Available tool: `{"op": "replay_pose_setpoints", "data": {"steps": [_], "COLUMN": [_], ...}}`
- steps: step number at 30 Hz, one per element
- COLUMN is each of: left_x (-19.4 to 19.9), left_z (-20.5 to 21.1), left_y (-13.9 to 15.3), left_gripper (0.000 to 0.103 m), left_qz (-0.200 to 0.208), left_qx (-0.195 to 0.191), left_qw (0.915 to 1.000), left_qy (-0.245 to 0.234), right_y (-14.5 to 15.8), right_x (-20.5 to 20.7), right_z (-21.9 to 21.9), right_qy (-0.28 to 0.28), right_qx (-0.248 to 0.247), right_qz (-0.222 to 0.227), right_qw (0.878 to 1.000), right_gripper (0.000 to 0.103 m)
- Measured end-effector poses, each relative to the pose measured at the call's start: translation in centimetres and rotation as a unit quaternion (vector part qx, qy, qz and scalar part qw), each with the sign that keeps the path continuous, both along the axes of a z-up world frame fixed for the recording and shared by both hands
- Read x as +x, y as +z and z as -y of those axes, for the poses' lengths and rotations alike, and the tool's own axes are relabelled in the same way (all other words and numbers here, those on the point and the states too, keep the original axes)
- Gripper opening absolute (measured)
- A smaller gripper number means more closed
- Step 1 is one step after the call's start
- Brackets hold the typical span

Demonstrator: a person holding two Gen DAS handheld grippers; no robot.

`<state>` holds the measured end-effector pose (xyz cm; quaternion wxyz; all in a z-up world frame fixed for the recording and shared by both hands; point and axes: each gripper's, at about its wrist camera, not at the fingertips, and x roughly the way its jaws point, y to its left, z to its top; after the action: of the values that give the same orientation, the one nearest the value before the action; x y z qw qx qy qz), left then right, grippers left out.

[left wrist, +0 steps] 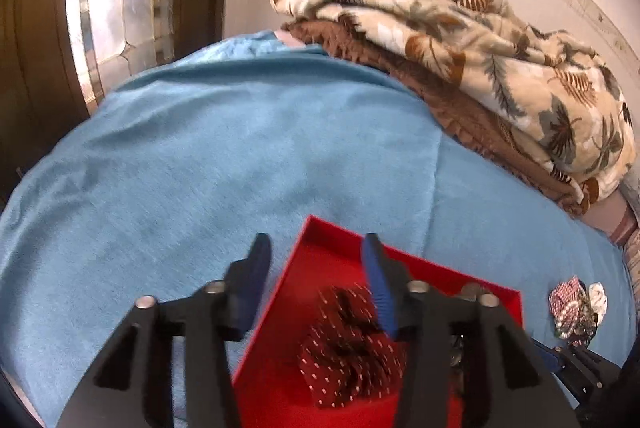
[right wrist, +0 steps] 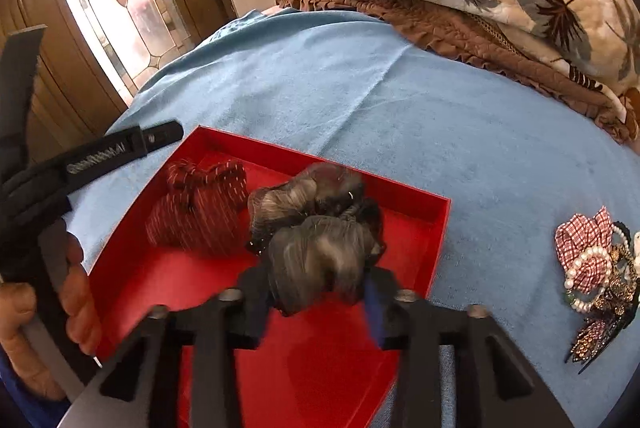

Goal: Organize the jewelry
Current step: 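Carry both scrunchies into the red tray and open both grippers, then grasp the red plaid scrunchie with the left gripper while the right grasps the white cherry-print scrunchie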

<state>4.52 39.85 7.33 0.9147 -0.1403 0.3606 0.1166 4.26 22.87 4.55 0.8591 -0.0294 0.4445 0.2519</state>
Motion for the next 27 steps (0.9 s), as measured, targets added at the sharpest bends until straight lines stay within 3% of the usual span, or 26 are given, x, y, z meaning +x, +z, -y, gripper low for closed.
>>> {"op": "replay_pose_setpoints", "data": {"steps": [3, 7, 13, 16, 19, 27], "left_x": [-1.0, -2.7, -6.1, -7.8, -9.0, -7.3], "left_z": [0.1, 1.1, 5.1, 8.7, 12.6, 20.7], "left_y": [1.1, 2.3, 4.1, 4.8, 4.8, 4.9], "left_gripper": [0.058, 0.058, 0.058, 0.061, 0.062, 0.062], "left_qz": [0.022, 0.044, 0.072, 0.082, 0.073, 0.033], "left_qx": [0.003, 0.026, 0.034, 0.061, 0.076, 0.031], "left_qw": [0.9997, 0.9987, 0.9962, 0.9922, 0.9880, 0.9784], "left_qy": [0.007, 0.007, -0.036, -0.071, -0.113, -0.202], "right_y": [1.1, 2.6, 3.9, 3.8, 3.3, 2.1], "right_x": [-0.6, -1.7, -5.0, -6.6, -7.7, -7.7], "right_z": [0.9, 3.4, 11.1, 16.4, 21.5, 31.8], "right_qy": [-0.002, -0.015, -0.059, -0.099, -0.141, -0.231], "right_qx": [0.002, 0.016, 0.036, 0.043, 0.034, 0.004], "right_qz": [0.018, 0.027, 0.030, 0.025, 0.020, 0.011], "right_qw": [1.000, 0.999, 0.997, 0.994, 0.989, 0.973], "right_gripper": [0.061, 0.065, 0.068, 0.070, 0.070, 0.070]}}
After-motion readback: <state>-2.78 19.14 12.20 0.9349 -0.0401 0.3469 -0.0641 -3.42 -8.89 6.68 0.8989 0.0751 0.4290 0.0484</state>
